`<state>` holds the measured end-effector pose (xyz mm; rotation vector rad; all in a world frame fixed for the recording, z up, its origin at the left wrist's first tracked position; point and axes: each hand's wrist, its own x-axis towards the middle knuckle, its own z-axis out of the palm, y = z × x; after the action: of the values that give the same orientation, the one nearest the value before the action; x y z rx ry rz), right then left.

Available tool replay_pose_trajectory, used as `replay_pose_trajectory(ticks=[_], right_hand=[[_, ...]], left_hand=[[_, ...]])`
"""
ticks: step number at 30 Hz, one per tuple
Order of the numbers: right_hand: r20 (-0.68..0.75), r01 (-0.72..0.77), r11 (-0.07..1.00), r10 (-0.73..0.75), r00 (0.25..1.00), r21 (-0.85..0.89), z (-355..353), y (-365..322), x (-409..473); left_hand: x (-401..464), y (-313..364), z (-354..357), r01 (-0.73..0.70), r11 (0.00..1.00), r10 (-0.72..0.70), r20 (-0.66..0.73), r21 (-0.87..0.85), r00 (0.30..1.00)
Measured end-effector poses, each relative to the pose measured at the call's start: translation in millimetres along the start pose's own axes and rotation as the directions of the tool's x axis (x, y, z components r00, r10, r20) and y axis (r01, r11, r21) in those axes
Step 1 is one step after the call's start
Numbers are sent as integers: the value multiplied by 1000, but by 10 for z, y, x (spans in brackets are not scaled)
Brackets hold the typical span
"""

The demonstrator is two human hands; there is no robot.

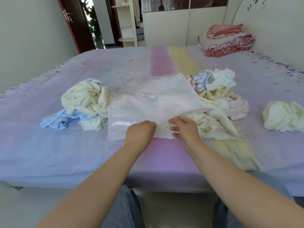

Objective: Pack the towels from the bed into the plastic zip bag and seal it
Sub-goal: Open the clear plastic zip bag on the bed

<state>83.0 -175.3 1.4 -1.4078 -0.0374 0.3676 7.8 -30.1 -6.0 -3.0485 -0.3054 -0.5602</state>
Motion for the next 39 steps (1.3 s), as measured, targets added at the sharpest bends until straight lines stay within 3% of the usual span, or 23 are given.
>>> replay_pose_trajectory(ticks=[3, 8, 11, 15, 19, 21, 24, 26, 29, 31, 33, 36, 39], right_hand=[[118, -25, 992, 39, 992, -121, -41, -14, -29], [51, 5, 995, 1, 999, -102, -212, 6, -35], [61, 98, 986, -90, 994, -136, -277, 56, -61], [49, 221, 963, -216, 975, -154, -316, 135, -86], [66, 304, 909, -298, 952, -286, -344, 191, -100], [85, 332, 876, -323, 942, -350, -351, 182, -114], [140, 339, 831, -309, 940, -441, -388, 151, -149], [185, 326, 805, -268, 945, -496, -415, 160, -197], [214, 288, 777, -200, 956, -559, -459, 194, -270], [187, 259, 797, -186, 965, -545, -487, 179, -286], [154, 241, 831, -188, 970, -501, -514, 129, -282], [126, 193, 870, -151, 980, -454, -575, 101, -306], [56, 116, 894, -102, 993, -434, -673, 124, -303]], left_hand=[[52, 242, 26, -45, 998, 43, -40, -35, 998], [74, 482, 6, 38, 961, -42, -9, -275, 999], [78, 524, -64, 72, 926, -63, 36, -372, 997], [143, 484, -188, 187, 749, -52, 225, -636, 973], [227, 404, -256, 231, 632, 33, 323, -740, 946], [249, 405, -266, 193, 670, 65, 315, -717, 947], [267, 438, -286, 32, 820, 141, 256, -571, 956], [289, 465, -340, -91, 918, 216, 293, -387, 932], [336, 496, -392, -171, 953, 257, 372, -249, 892], [351, 542, -390, -173, 956, 249, 346, -238, 905], [385, 581, -389, -161, 964, 210, 234, -212, 949], [548, 487, -459, -33, 983, 38, 23, -181, 999], [691, 316, -623, 47, 978, -74, -126, -205, 989]])
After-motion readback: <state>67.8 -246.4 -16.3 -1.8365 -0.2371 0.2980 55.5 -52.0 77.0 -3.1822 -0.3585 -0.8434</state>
